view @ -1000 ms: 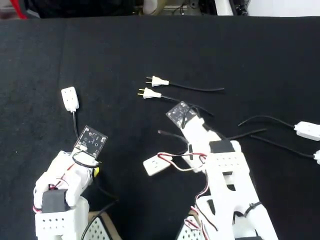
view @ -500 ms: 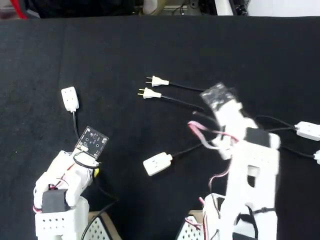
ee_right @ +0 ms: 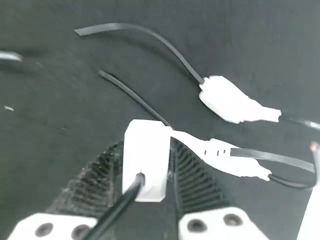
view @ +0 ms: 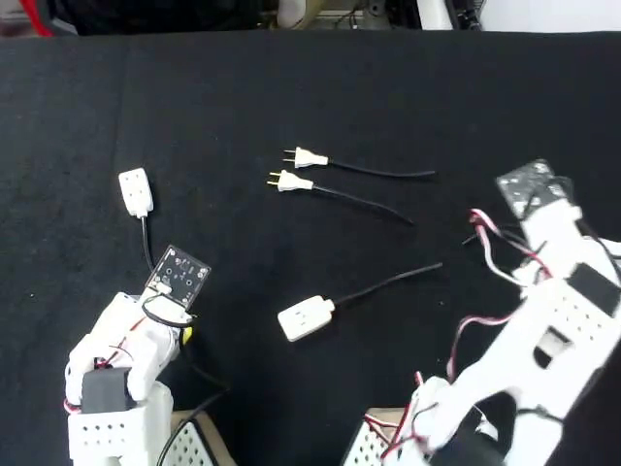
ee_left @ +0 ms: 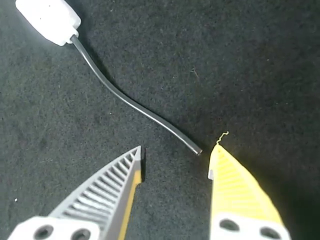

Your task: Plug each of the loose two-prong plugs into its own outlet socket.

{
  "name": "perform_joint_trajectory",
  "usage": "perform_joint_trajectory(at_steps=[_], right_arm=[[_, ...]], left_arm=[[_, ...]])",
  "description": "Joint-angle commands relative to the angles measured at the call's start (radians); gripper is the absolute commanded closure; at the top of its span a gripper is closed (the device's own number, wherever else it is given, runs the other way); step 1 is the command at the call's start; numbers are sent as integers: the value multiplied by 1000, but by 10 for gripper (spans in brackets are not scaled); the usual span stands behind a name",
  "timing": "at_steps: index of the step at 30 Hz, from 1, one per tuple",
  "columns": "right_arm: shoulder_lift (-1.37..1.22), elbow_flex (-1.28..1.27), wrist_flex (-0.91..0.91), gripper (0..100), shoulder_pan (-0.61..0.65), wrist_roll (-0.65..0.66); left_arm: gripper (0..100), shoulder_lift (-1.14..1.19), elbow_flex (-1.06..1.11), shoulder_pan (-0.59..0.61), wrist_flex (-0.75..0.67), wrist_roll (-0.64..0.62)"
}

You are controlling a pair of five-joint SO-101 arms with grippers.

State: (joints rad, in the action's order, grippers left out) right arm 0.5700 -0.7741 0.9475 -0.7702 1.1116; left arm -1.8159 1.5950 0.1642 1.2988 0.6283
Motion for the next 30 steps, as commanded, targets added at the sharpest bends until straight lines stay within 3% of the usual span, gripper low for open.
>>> perform_joint_trajectory(at_steps=[1,8,14,20,25,30], right_arm=[[-125,136,-92,985,-91,17],[-473,398,-104,984,-170,17],[-613,464,-104,963,-161,14],[-607,469,-98,758,-150,-72],[-470,479,87,799,-140,-78],[-294,555,315,812,-87,-204]], left_arm=[[780,-5,-5,4,18,11],[780,-5,-5,4,18,11],[780,-5,-5,4,18,11],[780,-5,-5,4,18,11],[778,-5,-5,2,18,8],[777,-6,-24,-51,11,6]])
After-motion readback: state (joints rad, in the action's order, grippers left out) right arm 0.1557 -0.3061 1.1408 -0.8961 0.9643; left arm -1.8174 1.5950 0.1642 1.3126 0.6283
